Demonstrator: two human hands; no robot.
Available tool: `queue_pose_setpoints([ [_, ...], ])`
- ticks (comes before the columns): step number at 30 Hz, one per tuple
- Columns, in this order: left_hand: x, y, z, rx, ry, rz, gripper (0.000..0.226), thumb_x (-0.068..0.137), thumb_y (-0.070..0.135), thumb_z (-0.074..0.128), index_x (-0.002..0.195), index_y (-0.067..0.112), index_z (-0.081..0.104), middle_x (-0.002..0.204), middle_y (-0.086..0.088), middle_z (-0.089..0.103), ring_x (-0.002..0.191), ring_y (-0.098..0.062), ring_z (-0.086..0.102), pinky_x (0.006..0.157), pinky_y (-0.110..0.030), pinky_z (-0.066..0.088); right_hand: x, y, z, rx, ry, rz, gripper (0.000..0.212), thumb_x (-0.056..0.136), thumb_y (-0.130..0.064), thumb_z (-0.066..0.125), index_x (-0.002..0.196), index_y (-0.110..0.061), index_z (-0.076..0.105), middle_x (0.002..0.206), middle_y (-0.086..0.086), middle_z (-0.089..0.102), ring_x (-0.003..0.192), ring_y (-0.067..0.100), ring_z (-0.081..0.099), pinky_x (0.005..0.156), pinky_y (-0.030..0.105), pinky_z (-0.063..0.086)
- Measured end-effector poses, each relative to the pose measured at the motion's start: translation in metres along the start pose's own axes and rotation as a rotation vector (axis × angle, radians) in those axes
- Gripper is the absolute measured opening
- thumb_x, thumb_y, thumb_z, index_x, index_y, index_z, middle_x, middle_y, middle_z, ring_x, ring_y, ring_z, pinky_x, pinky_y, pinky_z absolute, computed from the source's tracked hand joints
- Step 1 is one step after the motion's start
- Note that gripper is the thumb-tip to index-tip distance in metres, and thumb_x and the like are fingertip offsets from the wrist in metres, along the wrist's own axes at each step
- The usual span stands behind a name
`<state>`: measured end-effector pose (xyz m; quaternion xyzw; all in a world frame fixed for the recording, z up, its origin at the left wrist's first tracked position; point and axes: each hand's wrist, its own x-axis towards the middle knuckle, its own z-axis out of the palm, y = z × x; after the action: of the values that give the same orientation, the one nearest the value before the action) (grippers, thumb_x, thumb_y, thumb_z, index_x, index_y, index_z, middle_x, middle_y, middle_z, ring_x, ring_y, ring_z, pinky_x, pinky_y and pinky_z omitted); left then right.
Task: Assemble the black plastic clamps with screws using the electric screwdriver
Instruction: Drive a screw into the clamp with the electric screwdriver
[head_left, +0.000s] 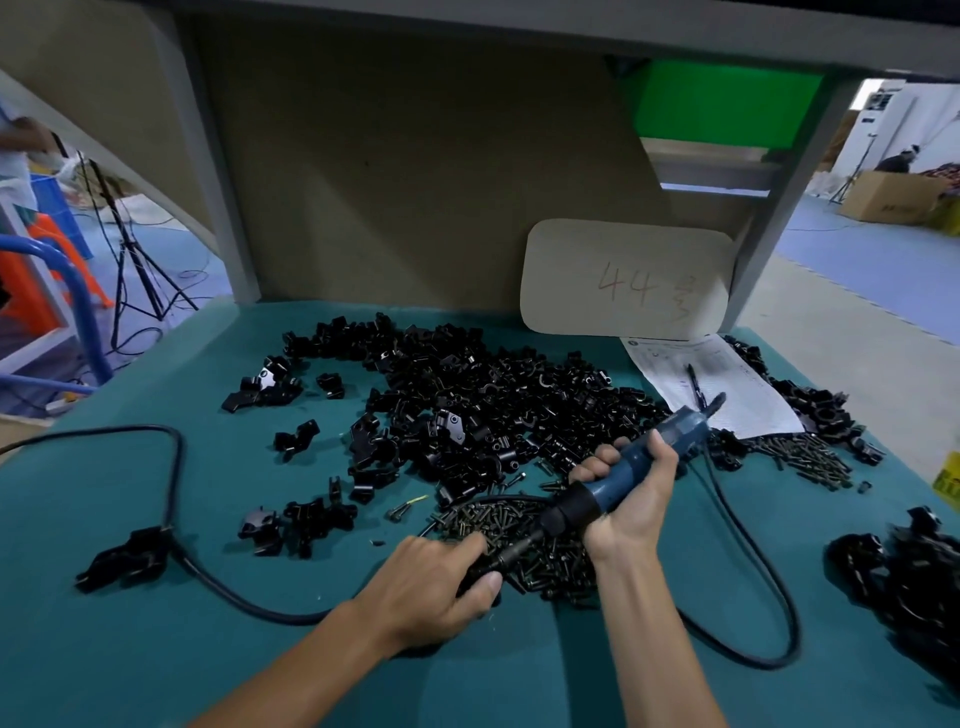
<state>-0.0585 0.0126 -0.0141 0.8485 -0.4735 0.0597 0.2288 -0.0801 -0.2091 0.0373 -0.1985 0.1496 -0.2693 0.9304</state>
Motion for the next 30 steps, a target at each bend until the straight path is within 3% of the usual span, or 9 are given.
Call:
queue_pose_setpoints([
  [4,0.000,0.001,0.000,0.017,0.019,0.014,0.031,0.097,0.055,0.038,0.083,0.027,0.039,0.054,0.011,0.040,0.043,-0.016,0.037,0.046,-0.028,0.026,-0.003,0.004,-0.001,0.012,0.023,0.015,0.030,0.091,-0.045,0.065,0.083,-0.019,0.054,0.068,-0.005,0.050,0.051,0.008,0.046,0.046,0.021,0.045],
  [8,0.001,0.000,0.001,0.140,0.076,-0.015,0.039,0.092,0.064,0.050,0.083,0.027,0.042,0.053,0.011,0.047,0.042,-0.012,0.041,0.044,-0.026,0.029,-0.011,0.004,0.000,-0.124,0.165,-0.074,0.030,0.089,-0.041,0.073,0.082,-0.020,0.052,0.067,-0.004,0.053,0.050,0.010,0.049,0.048,0.024,0.046],
  [16,0.000,0.003,0.001,0.196,0.125,-0.023,0.034,0.088,0.053,0.056,0.074,0.022,0.059,0.049,0.009,0.052,0.037,-0.011,0.043,0.039,-0.022,0.035,-0.026,0.003,0.004,-0.163,0.401,-0.199,0.035,0.086,-0.023,0.072,0.106,-0.014,0.045,0.057,-0.002,0.055,0.045,0.014,0.050,0.046,0.027,0.047],
  [21,0.002,0.005,0.000,0.181,0.148,-0.017,0.032,0.086,0.050,0.060,0.070,0.022,0.057,0.045,0.010,0.048,0.034,-0.010,0.036,0.036,-0.021,0.032,-0.027,0.005,0.007,-0.183,0.405,-0.215,0.031,0.087,-0.023,0.071,0.101,-0.014,0.046,0.058,-0.001,0.054,0.046,0.014,0.050,0.046,0.028,0.046],
  [30,0.003,0.005,0.000,0.194,0.136,-0.024,0.035,0.084,0.051,0.058,0.067,0.021,0.057,0.042,0.008,0.047,0.032,-0.012,0.040,0.037,-0.020,0.028,-0.026,0.005,0.011,-0.191,0.396,-0.201,0.028,0.087,-0.023,0.069,0.097,-0.015,0.044,0.056,-0.002,0.054,0.043,0.014,0.049,0.044,0.027,0.046],
])
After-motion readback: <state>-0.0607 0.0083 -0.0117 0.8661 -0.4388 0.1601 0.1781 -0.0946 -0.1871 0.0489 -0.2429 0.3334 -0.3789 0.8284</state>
